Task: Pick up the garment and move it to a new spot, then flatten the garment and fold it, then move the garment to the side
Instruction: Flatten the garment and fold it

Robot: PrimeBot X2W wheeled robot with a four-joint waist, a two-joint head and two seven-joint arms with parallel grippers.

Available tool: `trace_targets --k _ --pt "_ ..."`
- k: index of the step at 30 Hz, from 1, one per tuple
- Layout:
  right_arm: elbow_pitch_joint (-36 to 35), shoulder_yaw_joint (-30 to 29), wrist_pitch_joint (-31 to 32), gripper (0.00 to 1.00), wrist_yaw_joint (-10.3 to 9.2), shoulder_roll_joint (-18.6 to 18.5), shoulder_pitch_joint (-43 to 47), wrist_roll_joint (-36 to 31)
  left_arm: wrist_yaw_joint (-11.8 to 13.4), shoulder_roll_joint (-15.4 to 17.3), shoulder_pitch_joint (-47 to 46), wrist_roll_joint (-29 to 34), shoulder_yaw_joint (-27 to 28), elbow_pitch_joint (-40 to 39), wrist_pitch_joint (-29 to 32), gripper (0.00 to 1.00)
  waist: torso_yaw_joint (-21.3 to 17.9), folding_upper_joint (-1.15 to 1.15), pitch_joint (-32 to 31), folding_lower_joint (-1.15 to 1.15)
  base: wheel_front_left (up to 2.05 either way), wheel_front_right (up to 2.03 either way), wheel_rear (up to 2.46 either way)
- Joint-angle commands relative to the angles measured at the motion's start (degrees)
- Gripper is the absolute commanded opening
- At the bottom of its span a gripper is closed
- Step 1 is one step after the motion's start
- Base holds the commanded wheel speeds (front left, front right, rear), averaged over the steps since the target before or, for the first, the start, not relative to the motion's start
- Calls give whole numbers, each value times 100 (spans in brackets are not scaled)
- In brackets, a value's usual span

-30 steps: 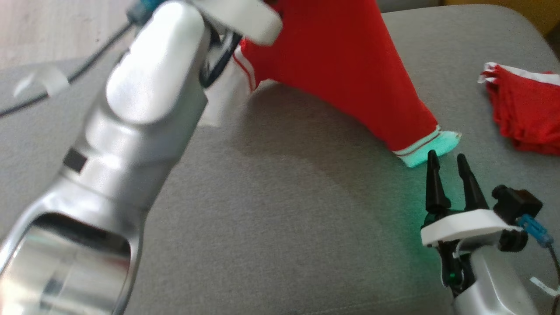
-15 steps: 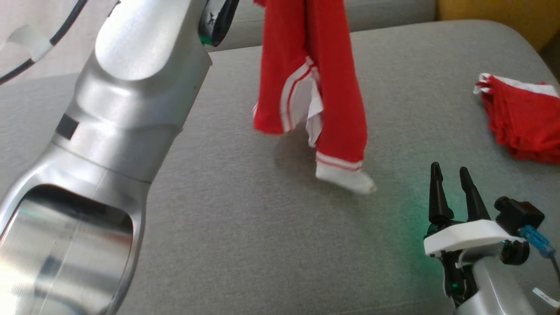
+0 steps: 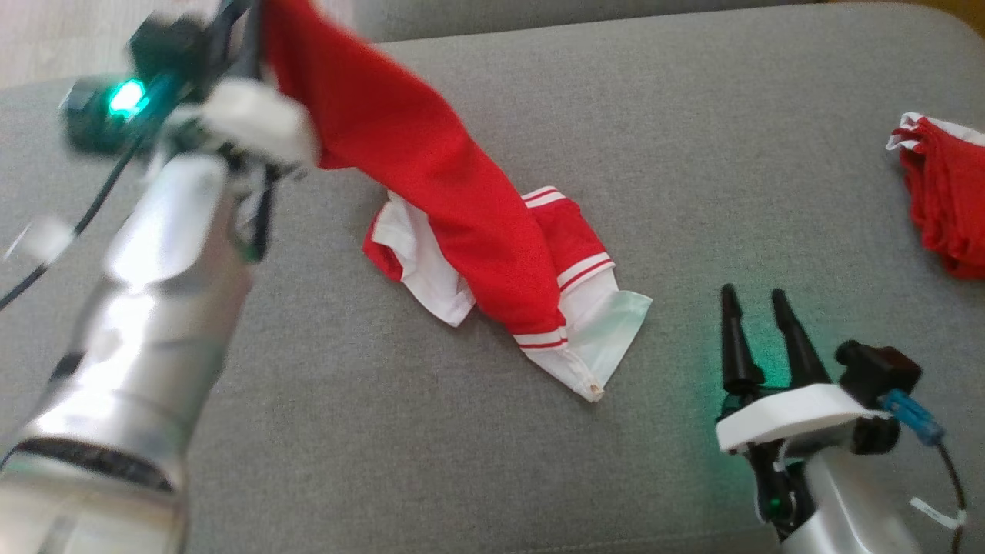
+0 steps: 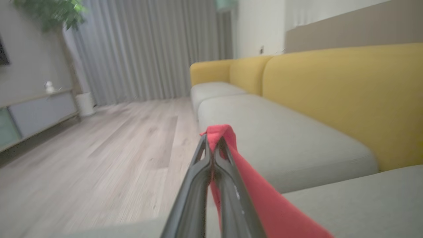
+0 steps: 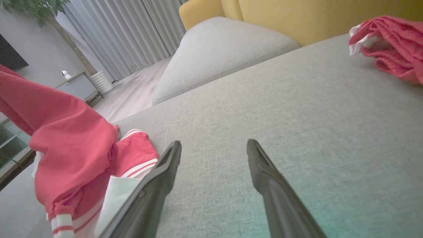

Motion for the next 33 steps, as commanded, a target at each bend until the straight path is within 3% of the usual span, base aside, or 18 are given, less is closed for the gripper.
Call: trace_targets --k 1,3,4,9,17,24,25,26,27,28,33 --pt "-155 198 -22 100 19 -11 -215 -22 88 335 -180 -67 273 -56 -68 0 3 0 34 -1 0 0 0" --pt "-149 333 -22 100 19 -11 -240 -9 190 547 90 -94 389 176 -82 43 2 0 56 -1 0 0 0" --pt "-157 422 -22 100 19 -11 -248 -3 223 626 232 -137 465 274 -87 100 5 0 58 -1 0 0 0" --pt "-200 1039 -22 100 19 -11 -229 -12 309 802 856 -145 807 22 -94 100 136 0 44 -1 0 0 0" --pt "13 2434 -22 100 19 -253 -56 -292 332 478 2209 166 1492 -1336 -95 100 451 0 -65 -1 0 0 0" --pt "687 2602 -22 100 19 -283 -237 -439 229 110 3005 423 1933 -1991 -96 100 627 0 -83 -1 0 0 0" --pt "732 2585 -22 92 19 -266 -282 -436 208 32 3119 461 2000 -2084 -96 100 659 0 -74 -1 0 0 0" --pt "731 2558 -22 37 19 -259 -334 -451 179 -47 3225 504 2061 -2173 -96 100 698 0 -59 -1 0 0 0" --pt "684 2484 -22 9 19 -259 -384 -466 155 -110 3322 573 2111 -2269 -96 100 733 0 -44 -1 0 0 0" --pt "612 2356 -22 0 19 -276 -432 -474 111 -179 3411 643 2135 -2357 -96 100 779 0 -17 -1 0 0 0" --pt "146 1412 -22 0 19 -691 -1065 -623 -122 -500 3763 737 2250 -2550 -96 100 1011 0 152 -1 0 0 0"
